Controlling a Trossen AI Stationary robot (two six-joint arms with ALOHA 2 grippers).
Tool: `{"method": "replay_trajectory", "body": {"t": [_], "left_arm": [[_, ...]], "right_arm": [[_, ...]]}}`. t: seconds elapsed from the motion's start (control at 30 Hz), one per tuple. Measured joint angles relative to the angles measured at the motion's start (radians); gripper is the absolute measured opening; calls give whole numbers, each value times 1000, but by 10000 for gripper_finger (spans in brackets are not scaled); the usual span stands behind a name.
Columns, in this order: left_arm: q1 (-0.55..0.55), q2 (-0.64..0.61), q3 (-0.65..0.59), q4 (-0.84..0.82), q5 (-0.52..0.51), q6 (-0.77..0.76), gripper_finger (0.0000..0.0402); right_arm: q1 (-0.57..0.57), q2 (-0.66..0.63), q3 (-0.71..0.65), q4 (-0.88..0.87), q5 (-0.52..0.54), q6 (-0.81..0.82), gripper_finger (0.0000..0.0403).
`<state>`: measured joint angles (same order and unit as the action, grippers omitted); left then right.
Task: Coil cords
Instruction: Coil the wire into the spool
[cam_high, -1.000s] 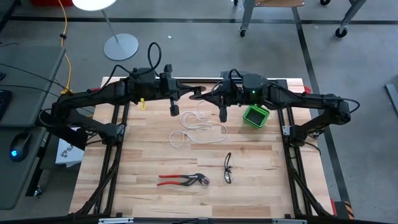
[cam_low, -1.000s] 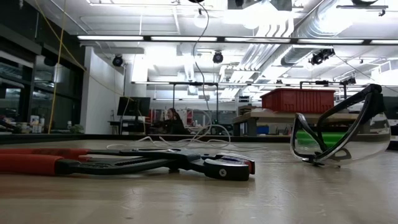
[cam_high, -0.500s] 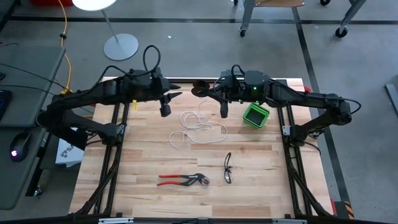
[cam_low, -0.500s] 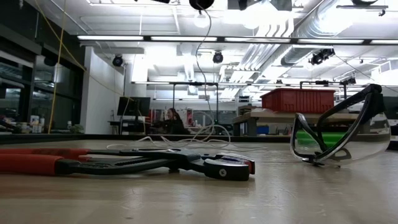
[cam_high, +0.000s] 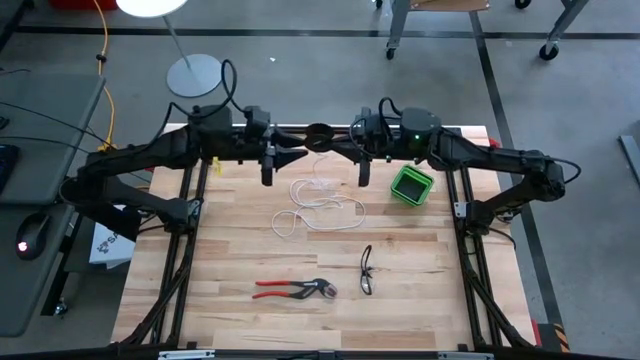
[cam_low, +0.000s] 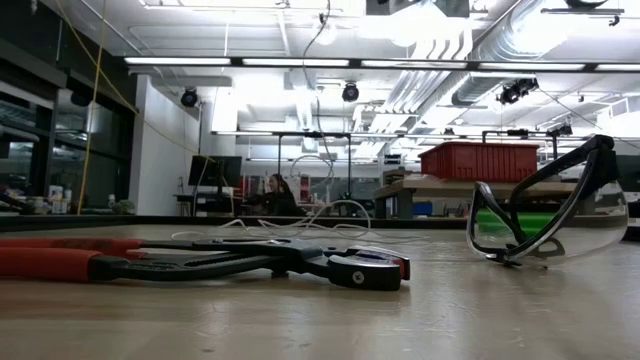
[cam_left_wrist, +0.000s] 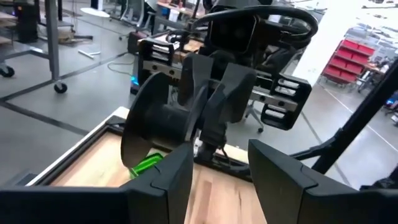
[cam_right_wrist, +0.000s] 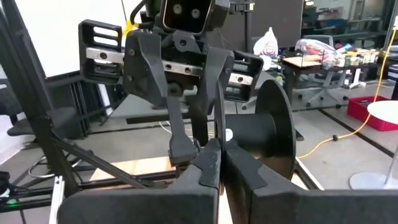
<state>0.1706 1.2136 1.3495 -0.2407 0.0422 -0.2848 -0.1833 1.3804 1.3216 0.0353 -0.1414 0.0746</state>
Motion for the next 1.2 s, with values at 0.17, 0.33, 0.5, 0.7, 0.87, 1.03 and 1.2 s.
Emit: {"method": "replay_trajectory", "body": {"t": [0.17,0.33,0.5,0.7,0.87,1.03,1.2], "left_arm": [[6,-1,0,-5,-4,6,152],[5,4,0,-30,-18,58,152],[5,-16,0,-16,-27,59,152],[7,-99,2,-64,-80,51,152],[3,-78,1,-64,-50,-17,152],[-18,-10,0,-53,-52,32,152],[-17,13,0,-11,-43,33,152]], "right_arm": [[0,0,0,0,-16,-1,0],[0,0,0,-1,-36,-3,0],[0,0,0,-7,-39,-11,0],[2,-1,0,-16,-61,-26,0],[1,-1,0,-5,-61,-27,0],[1,-1,0,34,-73,-23,0],[1,-1,0,36,-73,-21,0]]}}
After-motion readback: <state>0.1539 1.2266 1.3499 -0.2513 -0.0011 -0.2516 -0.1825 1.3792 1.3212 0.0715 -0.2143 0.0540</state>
